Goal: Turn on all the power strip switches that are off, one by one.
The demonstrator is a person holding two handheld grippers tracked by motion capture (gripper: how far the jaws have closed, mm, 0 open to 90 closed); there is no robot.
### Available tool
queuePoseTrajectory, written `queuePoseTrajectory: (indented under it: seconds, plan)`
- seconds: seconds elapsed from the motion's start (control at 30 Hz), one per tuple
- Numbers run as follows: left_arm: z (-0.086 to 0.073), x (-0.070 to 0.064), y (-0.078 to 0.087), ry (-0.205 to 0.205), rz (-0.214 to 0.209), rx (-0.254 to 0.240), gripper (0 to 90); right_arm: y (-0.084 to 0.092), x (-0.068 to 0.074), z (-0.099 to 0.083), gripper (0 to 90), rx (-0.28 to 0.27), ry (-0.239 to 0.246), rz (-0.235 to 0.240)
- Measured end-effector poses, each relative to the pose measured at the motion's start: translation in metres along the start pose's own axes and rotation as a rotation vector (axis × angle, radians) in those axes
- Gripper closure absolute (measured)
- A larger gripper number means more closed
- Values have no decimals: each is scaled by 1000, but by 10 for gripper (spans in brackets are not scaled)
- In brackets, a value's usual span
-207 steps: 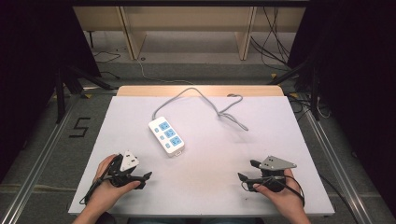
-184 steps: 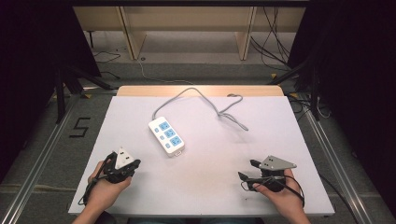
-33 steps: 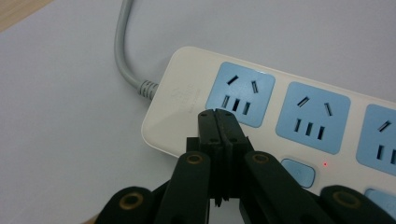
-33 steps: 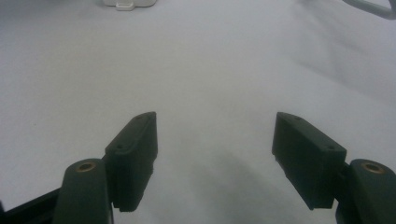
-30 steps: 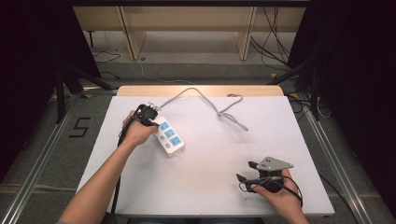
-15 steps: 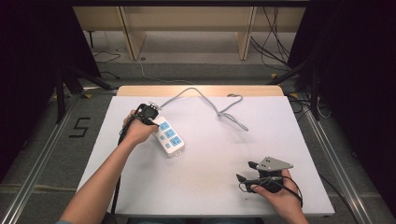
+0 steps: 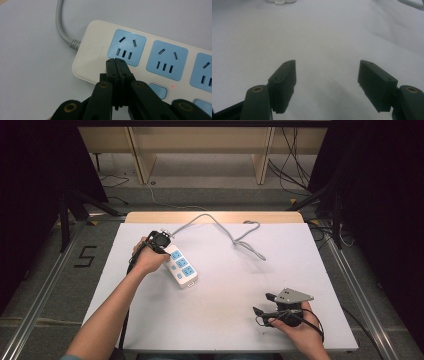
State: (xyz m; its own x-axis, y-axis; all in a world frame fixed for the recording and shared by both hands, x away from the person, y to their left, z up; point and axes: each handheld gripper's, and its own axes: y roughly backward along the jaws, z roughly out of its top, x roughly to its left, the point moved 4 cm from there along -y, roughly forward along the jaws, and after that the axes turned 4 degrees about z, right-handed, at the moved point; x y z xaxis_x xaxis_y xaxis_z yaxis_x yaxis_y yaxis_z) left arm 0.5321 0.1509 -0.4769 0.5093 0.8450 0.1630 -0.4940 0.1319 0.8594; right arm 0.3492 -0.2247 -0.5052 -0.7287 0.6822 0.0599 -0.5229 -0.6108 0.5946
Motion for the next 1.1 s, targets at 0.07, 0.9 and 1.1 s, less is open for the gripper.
queuePoseTrajectory:
  seconds: [0.07,0.9,1.1]
  plan:
    - [0,0,0,-12,6,10,900,0,0,0,319,0,0,1]
    - [1,-3,-3,-48,65,16,900,0,1,0,320,0,5,1]
    - [1,1,-2,-17,28,-10,898,-1,0,0,320,-1,5,1]
